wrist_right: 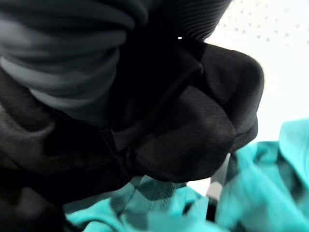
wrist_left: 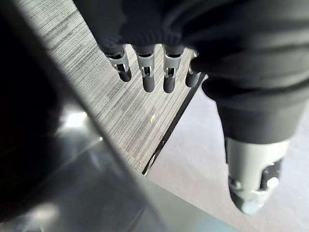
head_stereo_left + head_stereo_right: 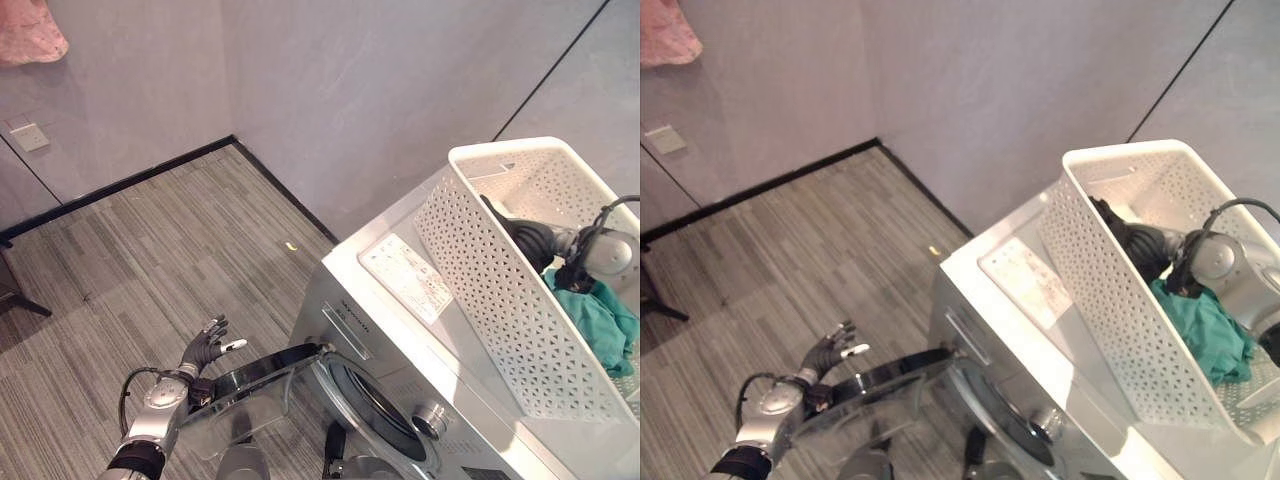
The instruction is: Grab the laundry basket,head to the washer,open it,put in the laundry and shut it.
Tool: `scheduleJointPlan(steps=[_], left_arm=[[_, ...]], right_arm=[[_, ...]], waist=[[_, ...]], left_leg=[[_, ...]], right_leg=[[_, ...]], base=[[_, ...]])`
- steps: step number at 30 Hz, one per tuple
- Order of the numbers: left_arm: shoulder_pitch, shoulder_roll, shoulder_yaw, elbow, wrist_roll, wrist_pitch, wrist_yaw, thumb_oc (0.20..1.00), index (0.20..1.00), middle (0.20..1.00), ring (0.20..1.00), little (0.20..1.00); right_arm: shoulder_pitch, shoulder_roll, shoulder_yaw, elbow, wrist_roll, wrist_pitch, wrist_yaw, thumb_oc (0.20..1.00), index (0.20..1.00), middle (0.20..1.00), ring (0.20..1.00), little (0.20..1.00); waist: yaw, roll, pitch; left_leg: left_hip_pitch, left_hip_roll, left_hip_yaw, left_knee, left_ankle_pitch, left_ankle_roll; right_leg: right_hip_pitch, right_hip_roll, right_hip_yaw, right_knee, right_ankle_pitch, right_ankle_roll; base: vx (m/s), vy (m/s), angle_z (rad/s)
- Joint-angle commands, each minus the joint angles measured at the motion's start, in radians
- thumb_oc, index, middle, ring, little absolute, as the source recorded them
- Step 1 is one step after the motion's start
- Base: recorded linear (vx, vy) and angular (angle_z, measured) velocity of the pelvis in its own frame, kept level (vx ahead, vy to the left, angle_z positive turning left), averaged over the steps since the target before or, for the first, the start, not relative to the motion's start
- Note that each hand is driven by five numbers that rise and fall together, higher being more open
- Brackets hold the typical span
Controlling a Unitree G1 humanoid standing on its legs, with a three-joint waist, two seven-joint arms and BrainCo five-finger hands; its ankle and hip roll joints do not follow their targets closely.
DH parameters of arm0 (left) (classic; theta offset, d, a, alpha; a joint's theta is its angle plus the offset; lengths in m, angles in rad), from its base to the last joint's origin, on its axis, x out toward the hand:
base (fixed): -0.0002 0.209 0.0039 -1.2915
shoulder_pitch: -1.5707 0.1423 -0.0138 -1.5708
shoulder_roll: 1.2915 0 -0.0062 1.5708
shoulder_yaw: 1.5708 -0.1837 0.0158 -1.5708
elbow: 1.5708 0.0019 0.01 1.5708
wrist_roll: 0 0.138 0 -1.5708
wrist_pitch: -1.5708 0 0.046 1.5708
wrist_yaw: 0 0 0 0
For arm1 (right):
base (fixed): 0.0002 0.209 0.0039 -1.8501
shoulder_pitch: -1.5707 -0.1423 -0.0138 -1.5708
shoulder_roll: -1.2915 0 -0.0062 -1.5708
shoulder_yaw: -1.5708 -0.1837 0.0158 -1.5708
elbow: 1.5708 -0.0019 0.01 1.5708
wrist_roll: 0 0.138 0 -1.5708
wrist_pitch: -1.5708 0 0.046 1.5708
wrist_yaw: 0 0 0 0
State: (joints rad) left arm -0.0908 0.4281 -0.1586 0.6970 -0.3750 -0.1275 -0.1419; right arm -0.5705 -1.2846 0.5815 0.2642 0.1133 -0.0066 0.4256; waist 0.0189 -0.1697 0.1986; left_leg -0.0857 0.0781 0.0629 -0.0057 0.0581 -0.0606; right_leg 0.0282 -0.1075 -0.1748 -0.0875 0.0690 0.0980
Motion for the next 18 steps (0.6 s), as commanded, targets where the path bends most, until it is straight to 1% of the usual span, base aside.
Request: scheduleJointPlan(steps=[1,2,3,5,7,8,9,12,13,14,15,16,17,18], left_arm=[[0.113,-0.093,-0.075,0.112,0.01,0.017,-0.023,1.0,1.0,1.0,1.0,1.0],[0.124,-0.094,-0.059,0.113,0.01,0.019,-0.017,1.0,1.0,1.0,1.0,1.0],[0.126,-0.094,-0.055,0.116,0.01,0.02,-0.013,1.0,1.0,1.0,1.0,1.0],[0.132,-0.093,-0.047,0.107,0.013,0.022,-0.006,1.0,1.0,1.0,1.0,1.0],[0.141,-0.09,-0.044,0.087,0.01,0.021,-0.002,1.0,1.0,1.0,1.0,1.0],[0.14,-0.089,-0.045,0.087,0.01,0.021,-0.002,1.0,1.0,1.0,1.0,1.0],[0.147,-0.087,-0.039,0.06,0.004,0.02,0.003,1.0,1.0,1.0,1.0,1.0],[0.144,-0.087,-0.045,0.036,0.003,0.016,0.005,1.0,1.0,1.0,1.0,1.0],[0.144,-0.087,-0.046,0.036,0.003,0.016,0.005,1.0,1.0,1.0,1.0,1.0],[0.146,-0.088,-0.045,0.02,0.004,0.017,0.005,1.0,1.0,1.0,1.0,1.0],[0.146,-0.087,-0.046,0.02,0.004,0.017,0.005,1.0,1.0,1.0,1.0,1.0],[0.144,-0.087,-0.045,0.014,0.001,0.018,0.005,1.0,1.0,1.0,1.0,1.0],[0.138,-0.086,-0.045,0.002,0.0,0.02,0.011,1.0,1.0,1.0,1.0,1.0],[0.138,-0.086,-0.045,0.002,0.0,0.02,0.012,1.0,1.0,1.0,1.0,1.0]], right_arm=[[0.133,0.035,0.14,-0.057,0.007,-0.037,0.111,0.2,0.2,0.2,0.2,0.2],[0.144,0.042,0.065,-0.044,0.002,-0.039,0.06,0.2,0.2,0.2,0.2,0.2],[0.15,0.046,0.017,-0.037,0.002,-0.039,0.032,0.2,0.2,0.2,0.2,0.2],[0.181,0.05,-0.115,-0.062,0.016,-0.036,-0.035,0.2,0.2,0.2,0.2,0.2],[0.213,0.065,-0.248,-0.043,0.039,-0.042,-0.105,0.2,0.2,0.2,0.2,0.2],[0.217,0.065,-0.252,-0.044,0.038,-0.042,-0.105,0.2,0.2,0.2,0.2,0.2],[0.214,0.084,-0.369,-0.038,0.064,-0.053,-0.178,0.2,0.2,0.2,0.2,0.2],[0.202,0.103,-0.482,-0.055,0.088,-0.075,-0.262,0.2,0.2,0.2,0.2,0.2],[0.206,0.103,-0.486,-0.057,0.087,-0.074,-0.262,0.2,0.2,0.2,0.2,0.2],[0.202,0.118,-0.566,-0.087,0.093,-0.089,-0.314,0.2,0.2,0.2,0.2,0.2],[0.207,0.119,-0.571,-0.09,0.093,-0.088,-0.314,0.2,0.2,0.2,0.2,0.2],[0.196,0.128,-0.599,-0.094,0.089,-0.092,-0.343,0.2,0.2,0.2,0.2,0.2],[0.161,0.14,-0.642,-0.132,0.082,-0.106,-0.4,0.2,0.2,0.2,0.2,0.2],[0.163,0.141,-0.644,-0.134,0.082,-0.105,-0.401,0.2,0.2,0.2,0.2,0.2]], waist=[[0.021,0.036,0.0],[0.013,0.041,-0.01],[0.008,0.043,-0.018],[0.0,0.047,-0.032],[-0.003,0.052,-0.042],[-0.003,0.051,-0.044],[-0.008,0.059,-0.056],[-0.018,0.068,-0.078],[-0.016,0.067,-0.077],[-0.023,0.074,-0.091],[-0.021,0.074,-0.09],[-0.022,0.075,-0.095],[-0.025,0.08,-0.102],[-0.024,0.079,-0.101]], left_leg=[[0.019,0.026,-0.013,0.076,-0.128,0.021],[0.031,0.029,-0.006,0.071,-0.13,0.022],[0.033,0.028,-0.005,0.066,-0.127,0.023],[0.044,0.028,0.0,0.059,-0.128,0.024],[0.059,0.027,0.003,0.055,-0.134,0.026],[0.056,0.026,0.003,0.054,-0.132,0.026],[0.067,0.025,0.006,0.053,-0.137,0.028],[0.078,0.021,0.011,0.045,-0.139,0.031],[0.079,0.021,0.011,0.045,-0.14,0.031],[0.089,0.02,0.015,0.041,-0.144,0.033],[0.09,0.02,0.015,0.041,-0.145,0.033],[0.094,0.02,0.017,0.042,-0.148,0.033],[0.098,0.02,0.017,0.045,-0.151,0.035],[0.099,0.02,0.017,0.045,-0.152,0.035]], right_leg=[[-0.046,-0.028,0.039,0.104,-0.095,0.011],[-0.039,-0.027,0.044,0.102,-0.097,0.01],[-0.04,-0.028,0.046,0.099,-0.095,0.01],[-0.036,-0.028,0.052,0.096,-0.095,0.01],[-0.024,-0.027,0.057,0.093,-0.096,0.01],[-0.026,-0.027,0.057,0.092,-0.094,0.011],[-0.015,-0.026,0.059,0.089,-0.096,0.01],[-0.008,-0.027,0.066,0.079,-0.093,0.01],[-0.007,-0.027,0.066,0.079,-0.093,0.01],[0.001,-0.025,0.068,0.072,-0.093,0.01],[0.002,-0.025,0.068,0.072,-0.093,0.01],[0.005,-0.024,0.07,0.07,-0.094,0.01],[0.009,-0.023,0.075,0.07,-0.096,0.008],[0.009,-0.023,0.075,0.07,-0.096,0.007]], base=[[0.0,0.0,0.0],[0.02,-0.007,-0.04],[0.02,-0.015,-0.05],[0.0,-0.005,-0.02],[0.0,0.0,0.0],[0.02,-0.011,-0.1],[0.01,-0.001,-0.18],[0.01,-0.005,-0.16],[0.02,-0.003,-0.04],[0.0,0.0,0.0],[0.0,0.0,0.0],[0.0,0.0,0.0],[-0.01,-0.011,-0.03],[0.0,0.0,0.0]])
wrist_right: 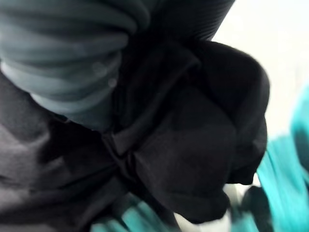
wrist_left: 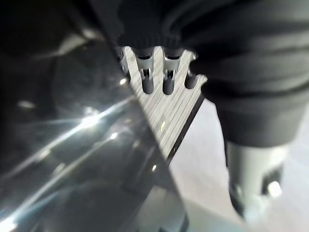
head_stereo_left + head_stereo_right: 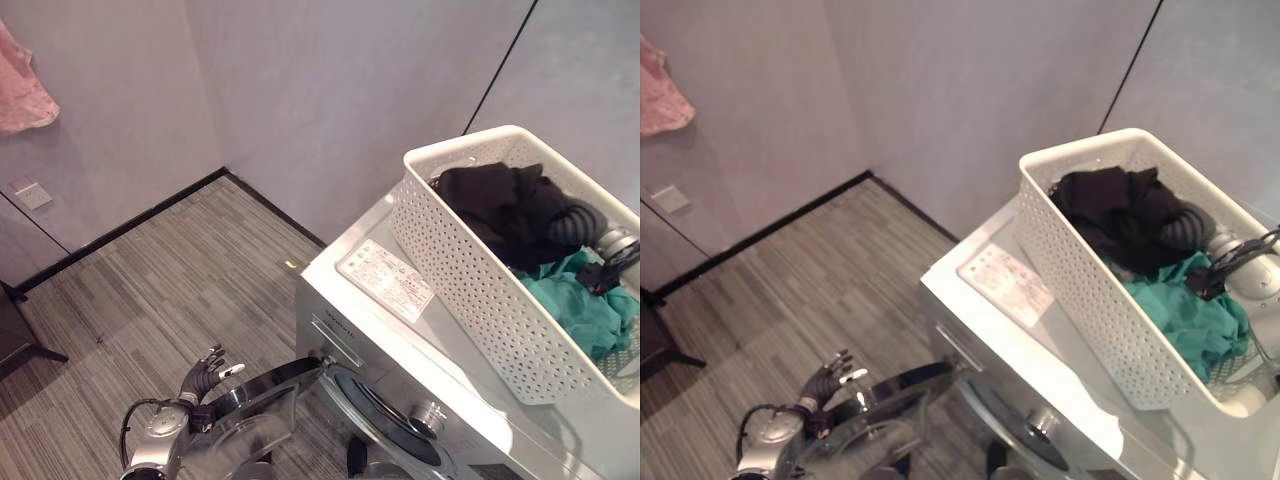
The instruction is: Grab the laundry basket,head to the washer,open it,put in the laundry and shut it.
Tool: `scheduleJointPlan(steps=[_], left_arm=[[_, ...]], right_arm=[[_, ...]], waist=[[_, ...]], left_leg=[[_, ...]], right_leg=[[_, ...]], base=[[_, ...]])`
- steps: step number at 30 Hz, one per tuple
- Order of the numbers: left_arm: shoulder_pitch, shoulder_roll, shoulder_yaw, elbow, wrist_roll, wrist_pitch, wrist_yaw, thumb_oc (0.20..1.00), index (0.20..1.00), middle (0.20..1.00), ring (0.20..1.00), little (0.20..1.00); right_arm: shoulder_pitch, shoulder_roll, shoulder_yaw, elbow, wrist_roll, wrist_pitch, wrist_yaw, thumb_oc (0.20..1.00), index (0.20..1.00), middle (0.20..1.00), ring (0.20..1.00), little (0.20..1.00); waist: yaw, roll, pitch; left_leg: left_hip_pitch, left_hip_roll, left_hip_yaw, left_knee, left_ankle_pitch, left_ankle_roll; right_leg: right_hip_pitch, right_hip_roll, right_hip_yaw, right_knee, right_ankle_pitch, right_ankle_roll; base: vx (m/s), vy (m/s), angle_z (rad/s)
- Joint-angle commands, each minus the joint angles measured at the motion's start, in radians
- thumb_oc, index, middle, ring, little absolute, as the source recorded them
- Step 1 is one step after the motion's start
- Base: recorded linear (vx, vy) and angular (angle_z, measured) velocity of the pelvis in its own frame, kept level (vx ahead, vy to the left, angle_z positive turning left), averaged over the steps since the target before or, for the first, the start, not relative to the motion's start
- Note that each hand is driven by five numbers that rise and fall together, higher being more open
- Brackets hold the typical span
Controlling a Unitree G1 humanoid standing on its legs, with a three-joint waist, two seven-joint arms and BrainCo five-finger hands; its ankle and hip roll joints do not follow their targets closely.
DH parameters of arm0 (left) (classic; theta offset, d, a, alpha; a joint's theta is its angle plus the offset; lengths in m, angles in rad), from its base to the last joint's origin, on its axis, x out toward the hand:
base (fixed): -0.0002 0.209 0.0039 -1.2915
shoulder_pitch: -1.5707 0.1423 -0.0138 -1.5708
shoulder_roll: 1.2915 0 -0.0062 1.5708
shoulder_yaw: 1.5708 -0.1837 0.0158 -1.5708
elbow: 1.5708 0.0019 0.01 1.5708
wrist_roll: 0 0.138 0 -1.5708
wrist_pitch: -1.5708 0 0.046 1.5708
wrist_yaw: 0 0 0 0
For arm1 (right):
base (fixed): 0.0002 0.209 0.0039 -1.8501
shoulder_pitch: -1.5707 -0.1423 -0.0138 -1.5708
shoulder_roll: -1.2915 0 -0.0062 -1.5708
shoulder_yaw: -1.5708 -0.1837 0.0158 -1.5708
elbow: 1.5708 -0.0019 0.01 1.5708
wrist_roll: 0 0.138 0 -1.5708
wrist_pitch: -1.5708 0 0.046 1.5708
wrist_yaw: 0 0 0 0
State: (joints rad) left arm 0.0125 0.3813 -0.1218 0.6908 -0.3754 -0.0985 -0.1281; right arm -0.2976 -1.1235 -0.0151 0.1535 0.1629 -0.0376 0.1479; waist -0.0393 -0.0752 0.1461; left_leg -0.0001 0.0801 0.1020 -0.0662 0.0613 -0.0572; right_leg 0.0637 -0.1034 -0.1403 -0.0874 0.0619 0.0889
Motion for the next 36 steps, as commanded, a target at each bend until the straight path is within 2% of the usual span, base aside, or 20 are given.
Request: scheduleJointPlan(steps=[1,8,13,16,17,19,24,30,36], left_arm=[[0.03,-0.04,-0.081,0.003,0.006,-0.009,0.005,1.0,1.0,1.0,1.0,1.0],[0.023,-0.005,-0.072,-0.074,0.064,-0.016,0.054,1.0,1.0,1.0,1.0,1.0],[0.033,0.032,-0.042,-0.173,0.095,-0.026,0.094,1.0,1.0,1.0,1.0,1.0],[0.028,0.061,-0.007,-0.273,0.133,-0.025,0.139,1.0,1.0,1.0,1.0,1.0],[0.005,0.086,0.009,-0.347,0.193,-0.025,0.17,1.0,1.0,1.0,1.0,1.0],[-0.02,0.103,0.009,-0.417,0.217,-0.032,0.191,1.0,1.0,1.0,1.0,1.0],[-0.061,0.108,0.003,-0.49,0.248,-0.036,0.2,1.0,1.0,1.0,1.0,1.0],[-0.162,0.105,-0.024,-0.573,0.315,-0.013,0.214,1.0,1.0,1.0,1.0,1.0],[-0.301,0.097,-0.061,-0.663,0.289,0.007,0.209,1.0,1.0,1.0,1.0,1.0]], right_arm=[[-0.14,-0.018,-0.079,-0.06,0.01,-0.083,-0.169,0.2,0.2,0.2,0.2,0.2],[-0.279,-0.015,-0.133,-0.144,-0.096,-0.085,-0.345,0.2,0.2,0.2,0.2,0.2],[-0.364,-0.021,-0.107,-0.121,-0.116,-0.068,-0.4,0.2,0.2,0.2,0.2,0.2],[-0.457,-0.028,-0.06,-0.078,-0.168,-0.024,-0.445,0.2,0.2,0.2,0.2,0.2],[-0.505,-0.029,-0.04,-0.045,-0.207,0.005,-0.469,0.2,0.2,0.2,0.2,0.2],[-0.579,-0.028,-0.004,0.014,-0.202,0.021,-0.501,0.2,0.2,0.2,0.2,0.2],[-0.679,-0.019,0.073,0.079,-0.168,0.025,-0.506,0.2,0.2,0.2,0.2,0.2],[-0.724,0.021,0.112,0.114,-0.147,0.042,-0.501,0.2,0.2,0.2,0.2,0.2],[-0.787,0.085,0.184,0.162,-0.111,0.057,-0.486,0.2,0.2,0.2,0.2,0.2]], waist=[[0.032,-0.013,-0.056],[0.036,-0.006,-0.078],[0.04,-0.007,-0.087],[0.044,-0.006,-0.095],[0.045,-0.005,-0.101],[0.05,-0.008,-0.106],[0.043,-0.004,-0.11],[0.038,0.0,-0.113],[0.031,0.008,-0.111]], left_leg=[[0.019,0.018,-0.02,0.105,-0.159,0.033],[0.04,0.019,-0.016,0.101,-0.168,0.036],[0.052,0.02,-0.016,0.095,-0.169,0.035],[0.059,0.019,-0.017,0.094,-0.172,0.034],[0.064,0.019,-0.019,0.092,-0.172,0.034],[0.067,0.019,-0.02,0.091,-0.171,0.034],[0.076,0.018,-0.016,0.083,-0.169,0.033],[0.081,0.015,-0.015,0.078,-0.168,0.036],[0.083,0.011,-0.009,0.082,-0.169,0.04]], right_leg=[[-0.024,-0.026,0.046,0.072,-0.091,0.015],[-0.009,-0.018,0.057,0.068,-0.092,0.013],[0.002,-0.015,0.057,0.065,-0.093,0.011],[0.009,-0.014,0.054,0.066,-0.094,0.01],[0.014,-0.013,0.052,0.066,-0.094,0.01],[0.018,-0.013,0.052,0.066,-0.094,0.01],[0.021,-0.013,0.055,0.066,-0.096,0.011],[0.021,-0.016,0.055,0.068,-0.094,0.013],[0.017,-0.021,0.062,0.068,-0.085,0.016]], base=[[0.0,0.0,0.0],[-0.01,-0.008,-0.06],[0.0,-0.002,-0.01],[0.0,0.0,0.0],[0.0,0.0,0.0],[0.0,0.0,0.0],[0.0,0.003,-0.01],[-0.02,0.009,-0.02],[-0.01,0.008,0.0]])
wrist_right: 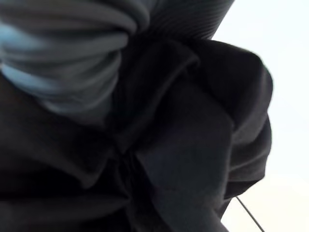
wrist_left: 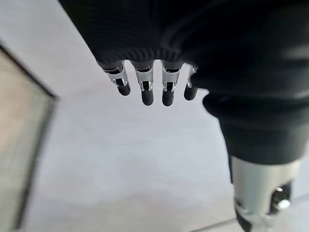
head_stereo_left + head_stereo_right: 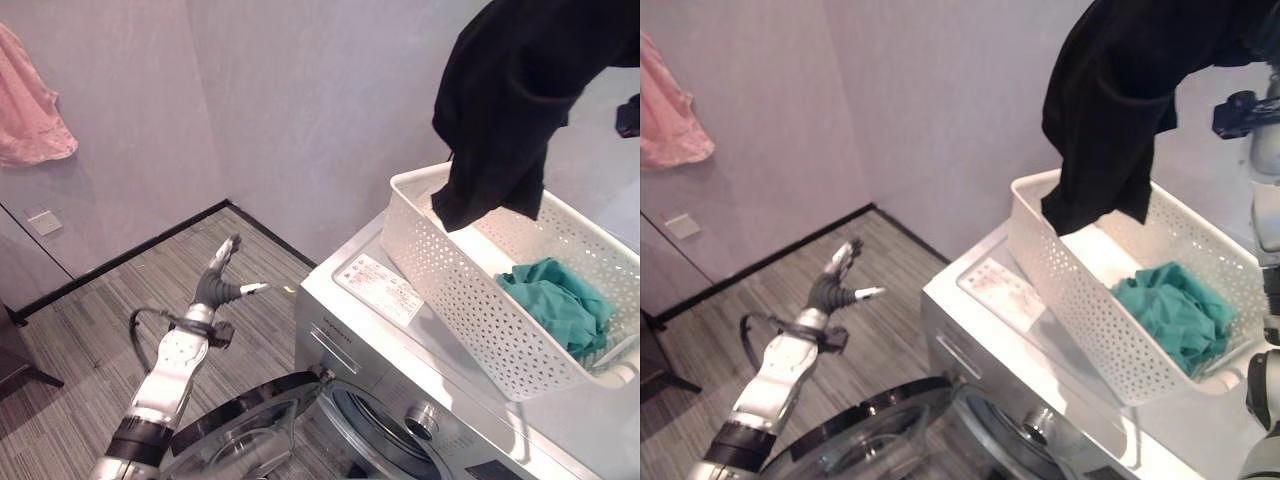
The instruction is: Grab the laundry basket,head to the washer,open it,put in the laundry and shut it.
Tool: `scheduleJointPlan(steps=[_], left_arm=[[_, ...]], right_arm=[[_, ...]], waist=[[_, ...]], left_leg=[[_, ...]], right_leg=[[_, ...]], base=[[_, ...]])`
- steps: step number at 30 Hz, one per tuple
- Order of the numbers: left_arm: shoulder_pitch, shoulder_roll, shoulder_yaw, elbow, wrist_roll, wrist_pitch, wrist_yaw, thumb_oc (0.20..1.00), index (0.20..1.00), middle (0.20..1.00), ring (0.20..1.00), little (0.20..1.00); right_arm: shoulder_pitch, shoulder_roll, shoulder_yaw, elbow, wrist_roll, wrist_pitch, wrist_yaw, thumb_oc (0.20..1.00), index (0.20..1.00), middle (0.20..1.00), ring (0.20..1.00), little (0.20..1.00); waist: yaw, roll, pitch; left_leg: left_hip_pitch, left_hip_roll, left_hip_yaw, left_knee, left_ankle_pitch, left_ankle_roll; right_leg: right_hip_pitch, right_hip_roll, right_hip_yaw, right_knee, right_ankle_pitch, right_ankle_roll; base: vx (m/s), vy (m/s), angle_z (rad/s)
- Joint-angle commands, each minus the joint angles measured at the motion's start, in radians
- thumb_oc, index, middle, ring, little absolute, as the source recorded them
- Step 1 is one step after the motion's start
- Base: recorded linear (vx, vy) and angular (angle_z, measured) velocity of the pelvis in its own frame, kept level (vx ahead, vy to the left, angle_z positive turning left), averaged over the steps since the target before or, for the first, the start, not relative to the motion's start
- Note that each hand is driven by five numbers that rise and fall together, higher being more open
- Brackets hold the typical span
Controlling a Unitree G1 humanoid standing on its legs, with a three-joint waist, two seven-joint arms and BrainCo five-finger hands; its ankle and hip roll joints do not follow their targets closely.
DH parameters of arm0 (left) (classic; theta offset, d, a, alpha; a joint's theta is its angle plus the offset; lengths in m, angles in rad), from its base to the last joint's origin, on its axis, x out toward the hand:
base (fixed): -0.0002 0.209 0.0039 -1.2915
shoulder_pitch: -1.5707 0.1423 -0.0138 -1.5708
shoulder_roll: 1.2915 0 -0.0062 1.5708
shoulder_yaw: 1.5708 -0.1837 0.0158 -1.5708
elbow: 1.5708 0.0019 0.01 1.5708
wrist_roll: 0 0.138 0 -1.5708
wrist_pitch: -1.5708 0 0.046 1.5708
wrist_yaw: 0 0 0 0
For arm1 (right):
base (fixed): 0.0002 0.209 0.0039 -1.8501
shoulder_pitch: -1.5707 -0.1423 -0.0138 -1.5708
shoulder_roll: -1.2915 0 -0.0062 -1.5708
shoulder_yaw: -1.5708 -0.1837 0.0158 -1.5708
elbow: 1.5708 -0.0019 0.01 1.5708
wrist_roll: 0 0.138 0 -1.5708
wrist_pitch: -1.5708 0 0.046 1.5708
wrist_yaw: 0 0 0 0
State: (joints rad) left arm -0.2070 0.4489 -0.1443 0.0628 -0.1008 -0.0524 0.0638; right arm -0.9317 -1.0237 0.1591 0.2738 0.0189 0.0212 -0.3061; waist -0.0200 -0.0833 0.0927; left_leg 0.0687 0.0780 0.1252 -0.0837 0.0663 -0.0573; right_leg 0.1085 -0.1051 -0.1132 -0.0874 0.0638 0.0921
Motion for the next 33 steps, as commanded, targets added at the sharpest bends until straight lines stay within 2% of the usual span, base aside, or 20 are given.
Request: scheduleJointPlan(steps=[1,4,7,8,16,23,33], left_arm=[[-0.109,0.029,-0.047,-0.051,0.016,-0.039,0.018,1.0,1.0,1.0,1.0,1.0],[-0.172,0.013,-0.074,-0.051,0.005,-0.033,0.019,1.0,1.0,1.0,1.0,1.0],[-0.306,-0.031,-0.139,-0.018,-0.008,-0.02,0.029,1.0,1.0,1.0,1.0,1.0],[-0.371,-0.065,-0.172,0.041,-0.039,-0.008,0.044,1.0,1.0,1.0,1.0,1.0],[-0.617,-0.148,-0.254,0.255,-0.156,0.021,0.106,1.0,1.0,1.0,1.0,1.0],[-0.791,-0.243,-0.316,0.388,-0.249,0.024,0.142,1.0,1.0,1.0,1.0,1.0],[-1.016,-0.339,-0.355,0.564,-0.292,0.029,0.205,1.0,1.0,1.0,1.0,1.0]], right_arm=[[-0.15,-0.002,0.01,0.039,0.035,0.0,-0.03,0.2,0.2,0.2,0.2,0.2],[-0.134,0.023,0.003,0.03,0.037,0.003,-0.027,0.2,0.2,0.2,0.2,0.2],[-0.13,0.07,0.01,0.007,0.037,0.01,-0.022,0.2,0.2,0.2,0.2,0.2],[-0.166,0.093,0.037,0.016,0.042,0.011,-0.025,0.2,0.2,0.2,0.2,0.2],[-0.274,0.187,0.126,0.012,0.073,0.013,-0.024,0.2,0.2,0.2,0.2,0.2],[-0.286,0.216,0.158,-0.028,0.095,0.009,-0.024,0.2,0.2,0.2,0.2,0.2],[-0.275,0.224,0.166,-0.075,0.108,-0.002,-0.04,0.2,0.2,0.2,0.2,0.2]], waist=[[0.009,0.018,-0.057],[0.007,0.018,-0.052],[-0.002,0.02,-0.05],[-0.003,0.021,-0.049],[-0.016,0.037,-0.055],[-0.027,0.046,-0.061],[-0.048,0.058,-0.073]], left_leg=[[0.015,0.012,-0.032,0.1,-0.175,0.04],[0.011,0.01,-0.028,0.104,-0.168,0.042],[0.013,0.006,-0.026,0.105,-0.171,0.045],[0.017,0.004,-0.022,0.103,-0.171,0.047],[0.032,0.0,-0.001,0.084,-0.163,0.046],[0.037,0.002,-0.002,0.071,-0.154,0.042],[0.046,0.008,-0.007,0.055,-0.151,0.034]], right_leg=[[-0.029,-0.019,0.038,0.069,-0.087,0.013],[-0.035,-0.021,0.04,0.075,-0.081,0.012],[-0.037,-0.022,0.044,0.079,-0.081,0.012],[-0.037,-0.024,0.046,0.075,-0.075,0.014],[-0.037,-0.025,0.049,0.062,-0.06,0.018],[-0.034,-0.023,0.042,0.058,-0.062,0.02],[-0.028,-0.016,0.032,0.059,-0.085,0.025]], base=[[0.0,0.0,0.0],[-0.05,0.013,-0.01],[0.0,0.0,0.0],[0.0,0.0,0.0],[0.0,0.007,-0.12],[0.0,-0.001,-0.01],[0.01,-0.007,0.0]])
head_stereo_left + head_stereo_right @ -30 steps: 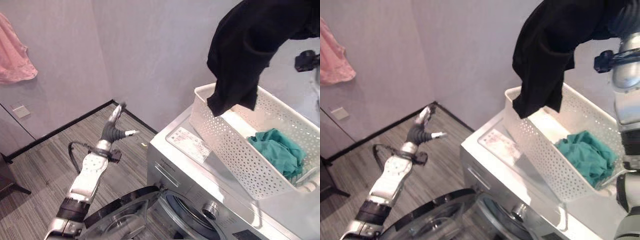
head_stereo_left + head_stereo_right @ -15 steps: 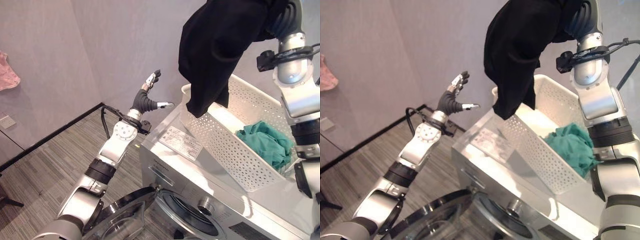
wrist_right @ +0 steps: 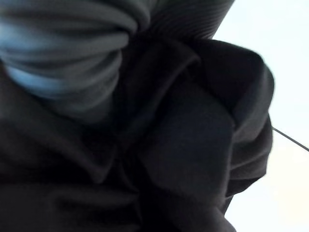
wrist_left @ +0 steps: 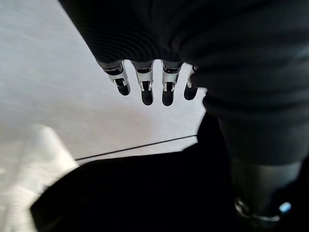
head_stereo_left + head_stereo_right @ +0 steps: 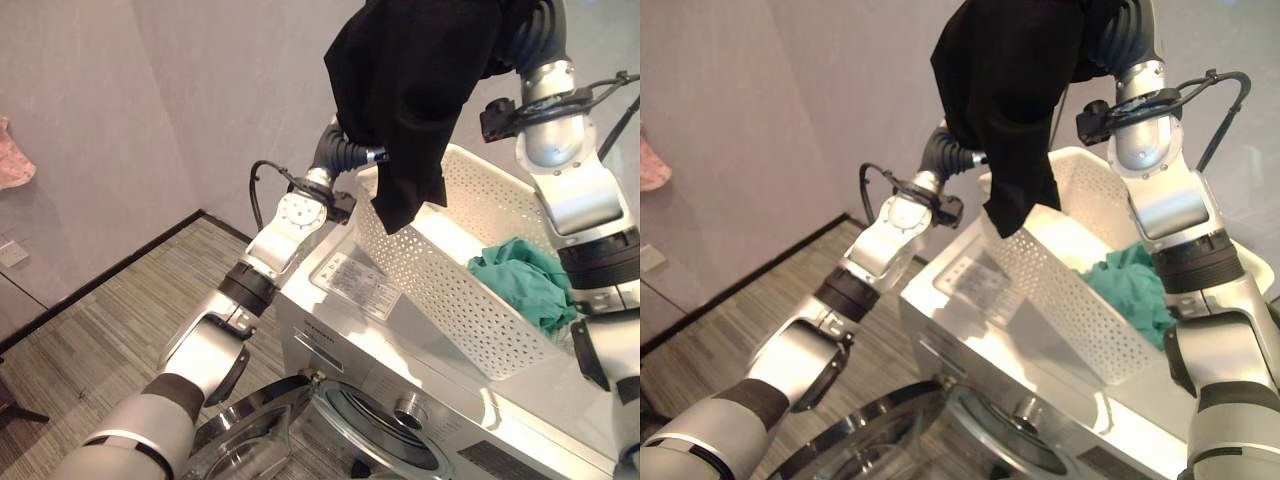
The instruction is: Grab the laundry basket,head to the washer,open it,put in the laundry and shut it.
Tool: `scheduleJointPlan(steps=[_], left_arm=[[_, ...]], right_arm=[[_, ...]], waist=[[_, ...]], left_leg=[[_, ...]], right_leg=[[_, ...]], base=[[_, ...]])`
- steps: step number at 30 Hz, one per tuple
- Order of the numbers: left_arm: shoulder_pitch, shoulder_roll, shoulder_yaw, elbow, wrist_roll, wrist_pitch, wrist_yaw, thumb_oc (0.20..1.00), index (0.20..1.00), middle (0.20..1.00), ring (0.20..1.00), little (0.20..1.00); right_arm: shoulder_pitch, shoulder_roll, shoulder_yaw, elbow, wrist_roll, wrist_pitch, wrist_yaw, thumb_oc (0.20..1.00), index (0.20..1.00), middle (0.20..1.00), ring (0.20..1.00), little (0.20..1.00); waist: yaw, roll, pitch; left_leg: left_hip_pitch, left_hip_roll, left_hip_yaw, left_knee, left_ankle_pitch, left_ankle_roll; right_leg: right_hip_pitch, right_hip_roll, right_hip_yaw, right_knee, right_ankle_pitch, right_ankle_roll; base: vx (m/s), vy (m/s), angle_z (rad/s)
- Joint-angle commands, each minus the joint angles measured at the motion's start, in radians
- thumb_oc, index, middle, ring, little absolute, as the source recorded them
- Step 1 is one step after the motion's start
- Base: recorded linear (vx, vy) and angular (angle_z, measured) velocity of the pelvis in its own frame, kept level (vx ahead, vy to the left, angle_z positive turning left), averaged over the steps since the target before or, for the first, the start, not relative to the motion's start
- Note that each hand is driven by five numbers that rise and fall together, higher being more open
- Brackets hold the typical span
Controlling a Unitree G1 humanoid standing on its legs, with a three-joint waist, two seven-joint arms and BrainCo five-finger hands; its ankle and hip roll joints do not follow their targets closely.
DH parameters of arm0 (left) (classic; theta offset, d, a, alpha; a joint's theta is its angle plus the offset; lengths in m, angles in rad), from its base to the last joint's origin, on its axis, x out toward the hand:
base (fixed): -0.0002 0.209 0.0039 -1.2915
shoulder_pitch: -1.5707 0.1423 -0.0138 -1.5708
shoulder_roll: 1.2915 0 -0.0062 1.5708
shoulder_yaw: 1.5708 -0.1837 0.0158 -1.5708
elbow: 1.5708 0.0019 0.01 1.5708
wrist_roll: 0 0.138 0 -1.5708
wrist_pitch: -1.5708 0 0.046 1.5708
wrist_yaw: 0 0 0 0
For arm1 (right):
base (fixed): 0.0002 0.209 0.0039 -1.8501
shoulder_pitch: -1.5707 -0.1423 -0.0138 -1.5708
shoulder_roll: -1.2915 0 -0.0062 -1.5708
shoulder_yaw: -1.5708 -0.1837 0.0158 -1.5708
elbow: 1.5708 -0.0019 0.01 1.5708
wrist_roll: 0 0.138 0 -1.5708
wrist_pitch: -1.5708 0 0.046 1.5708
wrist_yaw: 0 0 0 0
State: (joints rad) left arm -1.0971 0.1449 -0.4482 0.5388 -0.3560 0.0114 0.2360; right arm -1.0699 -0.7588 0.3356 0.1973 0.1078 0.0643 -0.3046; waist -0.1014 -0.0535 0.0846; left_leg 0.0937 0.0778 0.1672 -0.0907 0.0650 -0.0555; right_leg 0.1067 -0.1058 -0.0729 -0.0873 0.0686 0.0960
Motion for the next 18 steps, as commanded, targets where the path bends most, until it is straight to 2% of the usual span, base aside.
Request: scheduleJointPlan(steps=[1,9,17,18], left_arm=[[-0.138,-0.042,-0.053,0.102,-0.048,-0.034,0.034,1.0,1.0,1.0,1.0,1.0],[-0.193,-0.061,-0.086,0.107,-0.147,-0.048,0.027,1.0,1.0,1.0,1.0,1.0],[-0.134,-0.057,-0.088,0.025,-0.245,-0.09,0.018,1.0,1.0,1.0,1.0,1.0],[-0.128,-0.053,-0.086,0.013,-0.257,-0.095,0.02,0.906,0.906,0.906,0.906,0.906]], right_arm=[[-0.136,-0.041,-0.009,-0.005,0.016,-0.045,-0.04,0.2,0.2,0.2,0.2,0.2],[-0.112,-0.035,0.005,-0.014,0.021,-0.047,-0.04,0.2,0.2,0.2,0.2,0.2],[-0.06,-0.006,-0.008,-0.032,0.021,-0.066,-0.042,0.2,0.2,0.2,0.2,0.2],[-0.056,-0.002,-0.007,-0.033,0.02,-0.067,-0.044,0.2,0.2,0.2,0.2,0.2]], waist=[[0.032,0.029,-0.066],[0.026,0.035,-0.07],[0.02,0.034,-0.069],[0.019,0.033,-0.07]], left_leg=[[0.021,0.008,-0.049,0.062,-0.15,0.032],[0.026,0.009,-0.048,0.06,-0.151,0.031],[0.035,0.008,-0.042,0.055,-0.152,0.032],[0.036,0.008,-0.041,0.054,-0.152,0.032]], right_leg=[[-0.026,-0.014,-0.007,0.06,-0.09,0.02],[-0.022,-0.013,-0.011,0.062,-0.094,0.021],[-0.019,-0.015,-0.011,0.063,-0.095,0.022],[-0.019,-0.015,-0.01,0.063,-0.095,0.022]], base=[[0.0,0.0,0.0],[0.01,-0.003,0.0],[0.0,0.0,0.0],[0.0,0.0,0.0]])
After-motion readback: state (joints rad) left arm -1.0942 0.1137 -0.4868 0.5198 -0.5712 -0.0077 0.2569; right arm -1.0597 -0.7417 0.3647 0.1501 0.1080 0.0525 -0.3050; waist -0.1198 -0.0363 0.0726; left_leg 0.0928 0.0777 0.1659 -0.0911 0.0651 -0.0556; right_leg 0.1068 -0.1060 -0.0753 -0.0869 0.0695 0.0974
